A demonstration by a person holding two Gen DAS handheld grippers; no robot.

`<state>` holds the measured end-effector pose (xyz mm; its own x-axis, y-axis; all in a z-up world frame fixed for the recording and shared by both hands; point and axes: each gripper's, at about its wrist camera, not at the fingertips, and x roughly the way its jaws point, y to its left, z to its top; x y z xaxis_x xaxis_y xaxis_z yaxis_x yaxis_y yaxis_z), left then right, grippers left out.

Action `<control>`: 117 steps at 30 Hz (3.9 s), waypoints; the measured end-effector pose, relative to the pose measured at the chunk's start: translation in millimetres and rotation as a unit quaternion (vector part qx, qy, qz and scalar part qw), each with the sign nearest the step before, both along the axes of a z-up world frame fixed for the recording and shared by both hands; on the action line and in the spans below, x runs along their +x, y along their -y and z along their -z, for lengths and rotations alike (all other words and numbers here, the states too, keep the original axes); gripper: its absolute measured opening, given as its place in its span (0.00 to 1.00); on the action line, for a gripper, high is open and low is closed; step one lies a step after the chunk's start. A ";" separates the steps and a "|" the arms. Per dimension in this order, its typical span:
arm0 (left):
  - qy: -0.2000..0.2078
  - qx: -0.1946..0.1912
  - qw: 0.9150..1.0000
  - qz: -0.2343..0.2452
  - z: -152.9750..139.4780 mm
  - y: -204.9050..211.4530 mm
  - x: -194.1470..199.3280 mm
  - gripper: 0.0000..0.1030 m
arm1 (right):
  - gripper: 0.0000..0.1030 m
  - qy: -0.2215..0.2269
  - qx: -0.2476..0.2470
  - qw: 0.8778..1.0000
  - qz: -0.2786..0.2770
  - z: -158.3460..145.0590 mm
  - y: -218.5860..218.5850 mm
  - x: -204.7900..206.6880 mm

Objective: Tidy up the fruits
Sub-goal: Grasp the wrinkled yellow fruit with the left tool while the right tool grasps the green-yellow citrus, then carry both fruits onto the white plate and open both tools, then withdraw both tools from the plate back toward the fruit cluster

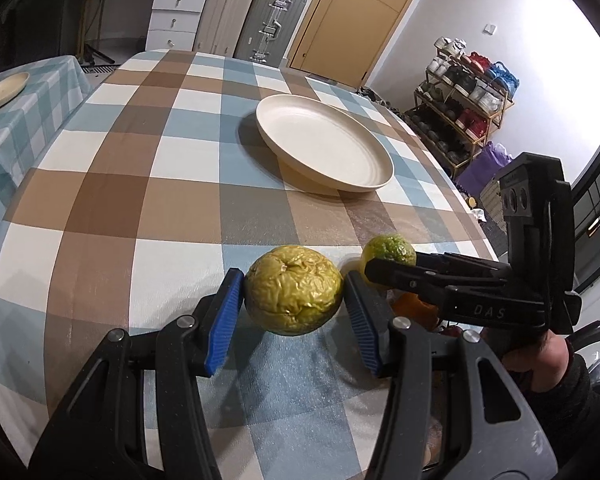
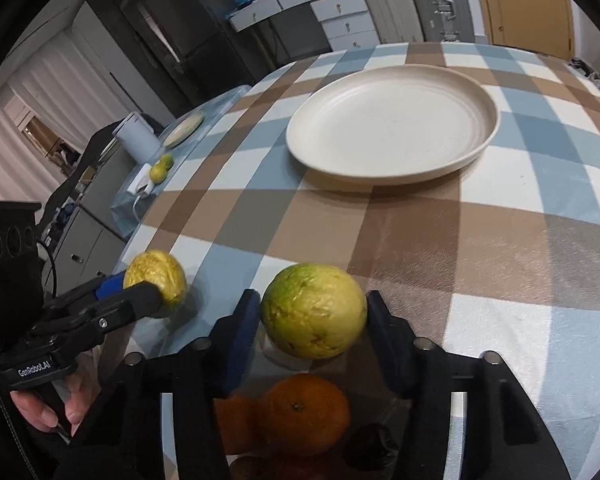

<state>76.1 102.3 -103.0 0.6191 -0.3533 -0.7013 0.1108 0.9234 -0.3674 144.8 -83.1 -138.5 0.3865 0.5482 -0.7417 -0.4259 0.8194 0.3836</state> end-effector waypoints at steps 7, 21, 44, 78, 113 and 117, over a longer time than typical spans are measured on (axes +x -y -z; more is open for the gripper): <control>-0.001 0.013 1.000 0.006 -5.0 7.1 9.1 0.47 | 0.52 0.003 0.024 1.000 0.002 0.1 7.2 -1.3; 0.013 0.007 0.999 0.029 -37.4 22.6 74.0 0.47 | 0.52 0.040 0.109 0.993 0.026 -37.8 58.7 20.3; -0.007 0.022 0.998 0.052 -17.0 55.6 284.6 0.47 | 0.52 0.067 0.095 0.993 0.013 -47.3 54.3 194.6; 0.049 0.056 0.997 0.007 -58.7 49.0 240.2 0.80 | 0.98 0.140 0.081 0.986 0.050 -84.3 71.5 161.7; 0.057 0.084 0.994 -0.029 -73.0 83.9 -51.0 0.99 | 1.00 0.228 0.043 0.970 0.067 -82.9 91.0 -116.6; 0.024 0.069 0.997 -0.020 -48.1 79.6 -47.0 0.99 | 1.00 0.209 0.041 0.975 0.069 -67.0 92.4 -122.0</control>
<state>29.1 22.7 -54.9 0.6645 -0.2305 -0.7109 0.0880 0.9688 -0.2319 22.8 -175.4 -71.5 0.7198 0.5195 -0.4605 -0.4460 0.8544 0.2667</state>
